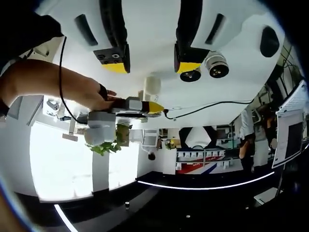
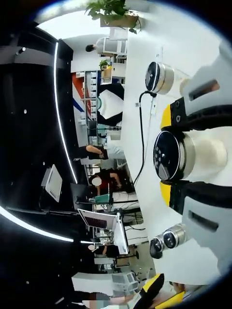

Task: Rotate the seasoning bottle until the label or dispensing opening points toward the visible target arrow and the bottle remains upright within the marked orientation range

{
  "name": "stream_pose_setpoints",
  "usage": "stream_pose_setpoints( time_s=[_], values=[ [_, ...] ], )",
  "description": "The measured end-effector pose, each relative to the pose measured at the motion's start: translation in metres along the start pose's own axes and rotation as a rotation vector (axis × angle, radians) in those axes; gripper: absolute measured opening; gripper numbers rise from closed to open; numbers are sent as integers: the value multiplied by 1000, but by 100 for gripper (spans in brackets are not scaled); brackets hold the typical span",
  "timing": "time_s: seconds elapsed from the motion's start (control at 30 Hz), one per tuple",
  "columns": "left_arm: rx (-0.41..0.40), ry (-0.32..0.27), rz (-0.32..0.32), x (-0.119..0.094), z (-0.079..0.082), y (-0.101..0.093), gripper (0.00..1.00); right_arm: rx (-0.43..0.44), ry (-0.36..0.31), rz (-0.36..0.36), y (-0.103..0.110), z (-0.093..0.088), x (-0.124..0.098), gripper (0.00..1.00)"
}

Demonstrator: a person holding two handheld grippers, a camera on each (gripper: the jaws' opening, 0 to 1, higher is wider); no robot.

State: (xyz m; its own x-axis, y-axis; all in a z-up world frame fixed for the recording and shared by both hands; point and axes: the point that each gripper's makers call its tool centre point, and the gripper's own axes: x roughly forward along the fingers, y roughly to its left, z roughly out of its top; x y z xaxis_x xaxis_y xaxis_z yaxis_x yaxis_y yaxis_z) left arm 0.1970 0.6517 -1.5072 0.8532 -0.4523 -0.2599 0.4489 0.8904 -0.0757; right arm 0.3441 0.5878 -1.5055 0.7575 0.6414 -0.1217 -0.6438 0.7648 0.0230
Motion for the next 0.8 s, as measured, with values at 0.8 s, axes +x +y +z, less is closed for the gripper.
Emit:
stream_pose_setpoints(
  time_s=[0.8],
  values=[
    [74,93,-176,48,-15,-53,55,105,-61,309,78,28,-102,37]
  ],
)
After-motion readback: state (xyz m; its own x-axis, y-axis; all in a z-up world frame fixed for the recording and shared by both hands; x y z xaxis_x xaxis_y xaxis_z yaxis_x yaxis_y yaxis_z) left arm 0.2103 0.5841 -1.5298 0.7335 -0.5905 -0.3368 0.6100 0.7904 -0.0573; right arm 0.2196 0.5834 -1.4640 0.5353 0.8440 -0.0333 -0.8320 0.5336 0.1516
